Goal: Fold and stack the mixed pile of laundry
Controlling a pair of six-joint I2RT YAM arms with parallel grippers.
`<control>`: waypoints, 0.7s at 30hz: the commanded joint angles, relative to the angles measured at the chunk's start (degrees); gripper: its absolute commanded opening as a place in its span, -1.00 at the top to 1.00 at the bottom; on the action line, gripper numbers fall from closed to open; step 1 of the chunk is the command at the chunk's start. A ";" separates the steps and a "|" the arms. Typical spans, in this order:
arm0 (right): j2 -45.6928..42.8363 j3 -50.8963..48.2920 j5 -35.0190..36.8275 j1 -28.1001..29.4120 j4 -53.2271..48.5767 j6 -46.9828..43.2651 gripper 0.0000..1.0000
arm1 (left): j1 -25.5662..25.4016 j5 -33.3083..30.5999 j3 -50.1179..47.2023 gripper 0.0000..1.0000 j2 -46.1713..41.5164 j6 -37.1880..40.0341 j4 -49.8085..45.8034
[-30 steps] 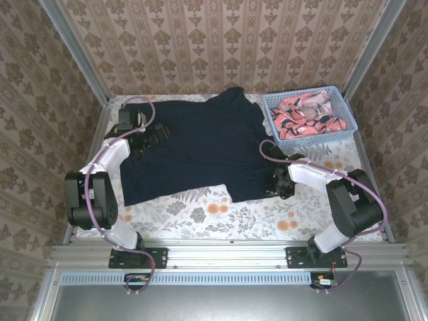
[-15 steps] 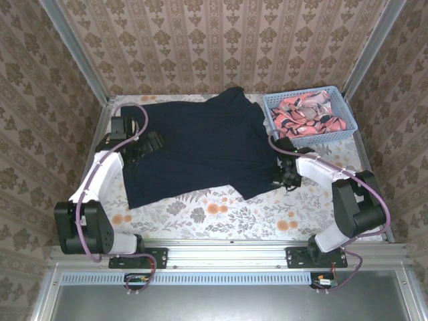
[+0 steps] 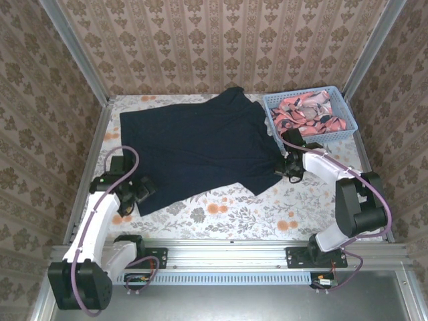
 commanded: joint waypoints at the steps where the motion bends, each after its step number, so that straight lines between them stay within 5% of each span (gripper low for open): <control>1: 1.03 -0.93 -2.24 0.36 2.94 0.85 1.00 | -0.67 1.30 -3.62 -0.88 -2.71 -9.20 -5.12; 12: 0.27 -0.41 -2.17 0.70 2.52 1.00 1.00 | -4.78 2.09 -11.94 0.22 2.20 -16.73 10.08; 15: -0.83 -0.54 -1.87 0.81 1.82 0.95 1.00 | -4.78 -0.32 -10.90 0.21 6.05 -15.25 13.99; 17: -1.50 -0.72 -1.31 0.78 1.37 0.98 1.00 | -4.77 -2.01 -9.65 0.03 8.04 -13.77 14.64; 21: -2.48 -1.06 0.07 0.82 1.10 0.86 1.00 | -4.91 -8.38 -5.04 -0.16 10.39 -10.36 8.18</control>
